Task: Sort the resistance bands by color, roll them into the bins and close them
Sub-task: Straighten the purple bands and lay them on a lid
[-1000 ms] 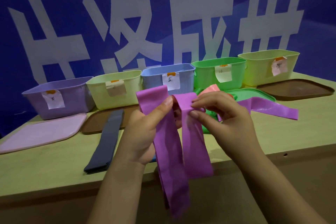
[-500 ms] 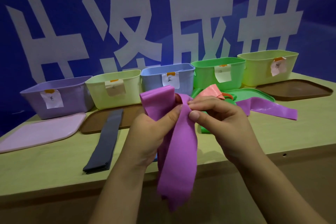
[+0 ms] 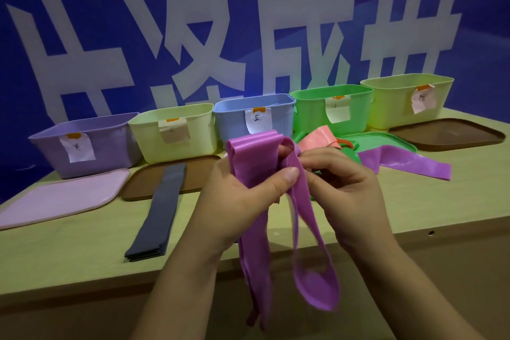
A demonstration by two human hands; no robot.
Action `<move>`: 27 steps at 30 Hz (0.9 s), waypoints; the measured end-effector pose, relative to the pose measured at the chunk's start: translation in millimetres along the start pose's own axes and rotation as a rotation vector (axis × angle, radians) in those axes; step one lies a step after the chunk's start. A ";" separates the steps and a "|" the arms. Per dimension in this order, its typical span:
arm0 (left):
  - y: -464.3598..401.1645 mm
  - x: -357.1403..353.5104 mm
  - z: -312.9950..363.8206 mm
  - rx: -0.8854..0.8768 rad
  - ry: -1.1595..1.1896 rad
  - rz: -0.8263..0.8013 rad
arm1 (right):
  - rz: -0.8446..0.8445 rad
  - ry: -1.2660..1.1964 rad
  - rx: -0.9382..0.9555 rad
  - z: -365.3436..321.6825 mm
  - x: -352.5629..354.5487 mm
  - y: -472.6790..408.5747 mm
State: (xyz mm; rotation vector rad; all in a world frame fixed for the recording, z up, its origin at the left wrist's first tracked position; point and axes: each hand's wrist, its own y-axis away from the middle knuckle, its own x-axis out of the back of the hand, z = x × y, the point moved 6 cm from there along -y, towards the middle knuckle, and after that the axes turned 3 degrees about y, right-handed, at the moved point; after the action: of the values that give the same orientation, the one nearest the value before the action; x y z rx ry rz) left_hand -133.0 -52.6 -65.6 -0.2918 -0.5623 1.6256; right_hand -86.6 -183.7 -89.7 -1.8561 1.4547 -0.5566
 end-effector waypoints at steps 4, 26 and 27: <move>0.6 1.2 2.3 -0.007 0.063 0.027 | -0.003 -0.043 -0.042 2.5 2.7 0.8; 0.4 66.3 -67.6 0.298 0.516 0.596 | 0.405 -0.252 -0.196 -32.8 72.0 -112.9; -0.4 67.2 -70.7 0.305 0.528 0.596 | 0.399 -0.229 -0.179 -35.9 72.7 -116.7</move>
State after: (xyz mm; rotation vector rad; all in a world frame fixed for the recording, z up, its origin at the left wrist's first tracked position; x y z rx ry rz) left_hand -106.8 26.6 -116.1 -0.6777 0.2032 2.0648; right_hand -15.4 -248.5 14.7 -1.6318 1.6973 -0.0209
